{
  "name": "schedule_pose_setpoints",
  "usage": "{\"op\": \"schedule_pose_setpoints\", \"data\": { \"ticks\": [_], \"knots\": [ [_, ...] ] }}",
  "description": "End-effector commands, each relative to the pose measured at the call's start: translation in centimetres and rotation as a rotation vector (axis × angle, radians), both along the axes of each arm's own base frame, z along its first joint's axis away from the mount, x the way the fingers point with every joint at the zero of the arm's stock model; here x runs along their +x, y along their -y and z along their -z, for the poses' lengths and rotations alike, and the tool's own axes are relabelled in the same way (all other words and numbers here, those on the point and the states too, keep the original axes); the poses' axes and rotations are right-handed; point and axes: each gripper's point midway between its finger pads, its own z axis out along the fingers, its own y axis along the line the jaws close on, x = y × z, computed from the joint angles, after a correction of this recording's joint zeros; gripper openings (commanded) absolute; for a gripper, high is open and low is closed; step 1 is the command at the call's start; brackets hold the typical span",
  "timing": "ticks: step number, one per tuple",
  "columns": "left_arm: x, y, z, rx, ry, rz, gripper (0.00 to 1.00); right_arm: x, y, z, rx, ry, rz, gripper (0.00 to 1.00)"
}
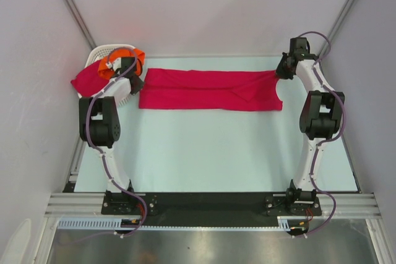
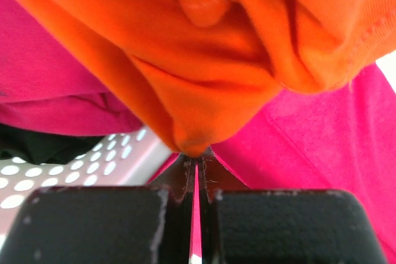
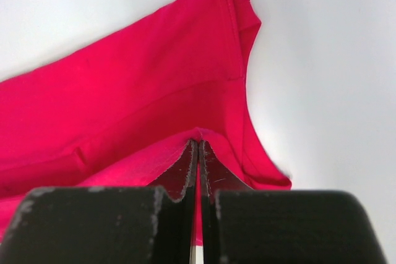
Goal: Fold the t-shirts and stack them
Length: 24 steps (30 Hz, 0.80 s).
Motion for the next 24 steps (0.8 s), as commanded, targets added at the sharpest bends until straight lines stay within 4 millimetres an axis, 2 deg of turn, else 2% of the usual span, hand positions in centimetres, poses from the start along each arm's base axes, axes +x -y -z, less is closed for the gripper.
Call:
{"op": "schedule_pose_setpoints", "data": {
  "ticks": [1,16,20,24],
  "knots": [
    [1.5,0.3,-1.4,0.047,0.041,0.016,0.0,1.6,0.1,-1.3,-0.019,0.048,-0.014,0.0],
    [2.1,0.3,-1.2,0.061,0.039,0.023,0.0,3.8,-0.5,-1.0,-0.017,0.07,-0.031,0.0],
    [2.3,0.4,-1.1,0.06,0.039,0.027,0.0,4.8,-0.6,-1.8,-0.022,0.097,-0.037,0.0],
    [2.5,0.5,-1.0,0.06,0.037,0.03,0.0,5.2,-0.8,-1.7,-0.019,0.094,-0.043,0.0]
  ]
}}
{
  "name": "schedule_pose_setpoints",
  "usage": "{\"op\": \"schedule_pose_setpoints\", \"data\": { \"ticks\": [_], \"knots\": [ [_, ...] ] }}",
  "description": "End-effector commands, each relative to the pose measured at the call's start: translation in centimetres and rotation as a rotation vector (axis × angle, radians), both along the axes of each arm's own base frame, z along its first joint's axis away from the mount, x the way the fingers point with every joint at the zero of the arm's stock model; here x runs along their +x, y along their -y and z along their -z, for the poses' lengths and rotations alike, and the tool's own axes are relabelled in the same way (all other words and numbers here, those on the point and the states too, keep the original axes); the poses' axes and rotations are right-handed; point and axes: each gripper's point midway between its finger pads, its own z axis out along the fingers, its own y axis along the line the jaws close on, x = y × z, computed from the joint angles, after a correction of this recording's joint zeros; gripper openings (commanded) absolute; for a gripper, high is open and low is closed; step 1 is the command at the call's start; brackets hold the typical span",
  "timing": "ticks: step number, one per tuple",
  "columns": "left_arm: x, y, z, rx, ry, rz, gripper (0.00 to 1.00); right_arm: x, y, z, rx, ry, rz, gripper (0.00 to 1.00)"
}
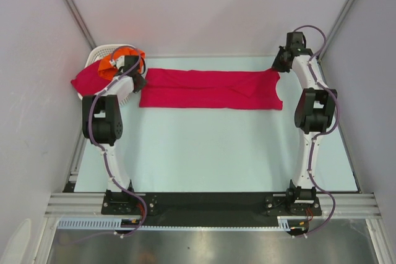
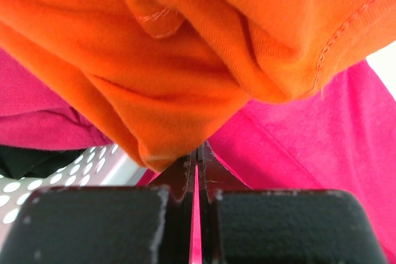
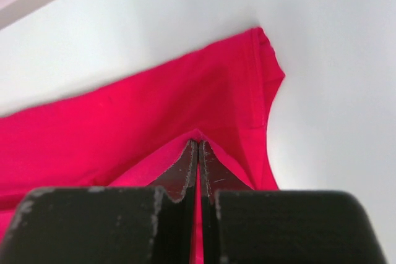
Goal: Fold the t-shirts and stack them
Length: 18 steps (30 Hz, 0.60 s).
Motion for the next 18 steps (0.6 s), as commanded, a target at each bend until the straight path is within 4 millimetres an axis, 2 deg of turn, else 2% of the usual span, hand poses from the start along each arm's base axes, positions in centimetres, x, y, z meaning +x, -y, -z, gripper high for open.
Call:
{"op": "schedule_pose_setpoints", "data": {
  "ticks": [1,18],
  "knots": [
    [1.4,-0.1,-1.3,0.031,0.039,0.007,0.0,1.5,-0.2,-1.9,-0.014,0.055,-0.023,0.0],
    [1.9,-0.2,-0.7,0.039,0.031,0.012,0.0,2.5,-1.4,-0.1,-0.014,0.04,-0.044,0.0]
  ]
}}
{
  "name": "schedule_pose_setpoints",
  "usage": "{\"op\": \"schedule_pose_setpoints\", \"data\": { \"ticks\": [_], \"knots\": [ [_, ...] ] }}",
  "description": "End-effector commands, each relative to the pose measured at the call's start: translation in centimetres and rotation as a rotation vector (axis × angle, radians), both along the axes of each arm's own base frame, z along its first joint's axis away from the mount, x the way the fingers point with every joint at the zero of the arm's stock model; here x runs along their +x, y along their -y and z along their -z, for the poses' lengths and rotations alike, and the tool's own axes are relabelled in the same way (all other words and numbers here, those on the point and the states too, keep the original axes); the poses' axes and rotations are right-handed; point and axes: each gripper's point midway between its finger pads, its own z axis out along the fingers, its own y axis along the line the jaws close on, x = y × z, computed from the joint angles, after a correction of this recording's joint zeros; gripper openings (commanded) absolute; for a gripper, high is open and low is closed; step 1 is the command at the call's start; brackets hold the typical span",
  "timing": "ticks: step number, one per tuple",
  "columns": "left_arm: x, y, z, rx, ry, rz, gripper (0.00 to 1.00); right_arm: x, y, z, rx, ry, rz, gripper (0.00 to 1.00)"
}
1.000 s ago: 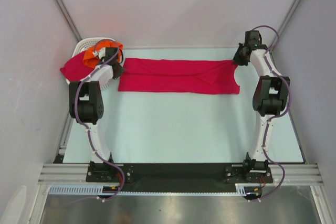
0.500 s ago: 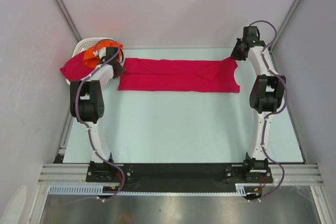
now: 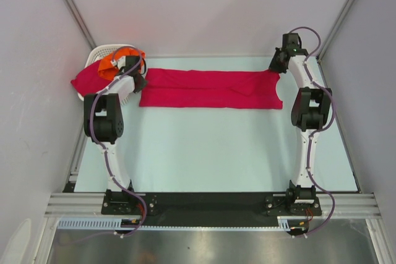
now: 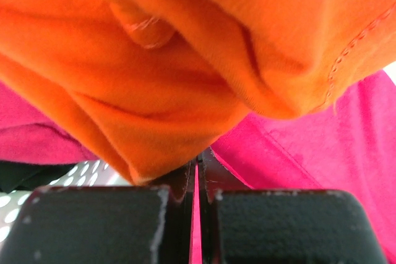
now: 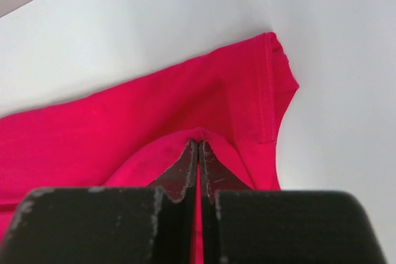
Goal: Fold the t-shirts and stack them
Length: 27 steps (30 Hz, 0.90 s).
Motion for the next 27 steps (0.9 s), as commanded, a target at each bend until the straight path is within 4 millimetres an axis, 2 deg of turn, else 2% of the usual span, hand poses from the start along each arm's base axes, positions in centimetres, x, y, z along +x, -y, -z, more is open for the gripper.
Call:
{"op": "schedule_pose_setpoints", "data": {
  "ticks": [1,9,11,12,13,14,15,16,17,18,19,20,21,22,23,24,26,27],
  "knots": [
    [1.7,-0.2,-1.9,0.031,0.052,0.006,0.0,1.1,-0.3,-1.7,-0.012,0.053,-0.018,0.0],
    [2.1,-0.1,-1.4,0.029,0.037,0.015,0.0,1.4,-0.3,-1.1,-0.014,0.048,-0.014,0.0],
    [2.2,-0.1,-1.4,0.033,0.034,0.019,0.14,1.5,-0.3,-1.1,-0.01,0.048,-0.014,0.01],
    [2.2,-0.3,-1.5,0.041,0.032,0.018,0.26,1.5,-0.4,-1.2,-0.006,0.049,-0.017,0.08],
    [2.3,-0.2,-2.0,0.044,0.039,0.025,0.51,1.4,-0.8,-1.5,0.008,0.051,-0.033,0.16],
    [2.4,-0.1,-2.5,0.048,0.046,0.035,0.64,1.5,-1.0,-2.2,0.023,0.065,-0.044,0.39],
    [2.7,0.1,-3.2,0.048,0.061,0.06,0.82,1.4,-1.7,-3.0,0.052,0.075,-0.074,0.54],
    [2.8,0.3,-4.3,0.047,0.08,0.074,0.88,1.5,-2.0,-3.8,0.07,0.094,-0.093,0.69],
    [3.0,0.5,-5.1,0.048,0.093,0.097,0.92,1.6,-2.4,-5.1,0.088,0.121,-0.114,0.92],
    [3.0,0.9,-6.1,0.034,0.109,0.119,0.97,1.5,-2.9,-7.3,0.107,0.158,-0.135,1.0],
    [3.0,1.3,-7.0,0.029,0.124,0.132,1.0,1.3,-3.0,-8.7,0.116,0.181,-0.133,1.0],
    [2.8,1.6,-9.0,0.023,0.16,0.149,1.0,1.1,-3.0,-10.0,0.121,0.202,-0.131,1.0],
    [2.7,2.0,-9.8,0.015,0.175,0.164,1.0,0.5,-3.1,-12.4,0.126,0.237,-0.123,1.0],
    [2.6,3.0,-10.7,-0.012,0.193,0.203,1.0,0.1,-3.2,-13.3,0.149,0.242,-0.1,1.0],
    [2.4,3.5,-12.5,-0.015,0.225,0.226,1.0,-0.4,-3.3,-13.8,0.168,0.244,-0.089,1.0],
    [2.0,4.1,-13.2,-0.029,0.232,0.249,1.0,-1.6,-3.5,-15.2,0.186,0.257,-0.082,1.0],
    [1.0,5.7,-15.8,-0.047,0.277,0.296,1.0,-3.2,-4.3,-15.2,0.241,0.229,-0.026,1.0],
    [0.2,6.5,-16.0,-0.062,0.273,0.323,0.99,-4.8,-4.4,-14.2,0.256,0.207,0.001,1.0]
  ]
}}
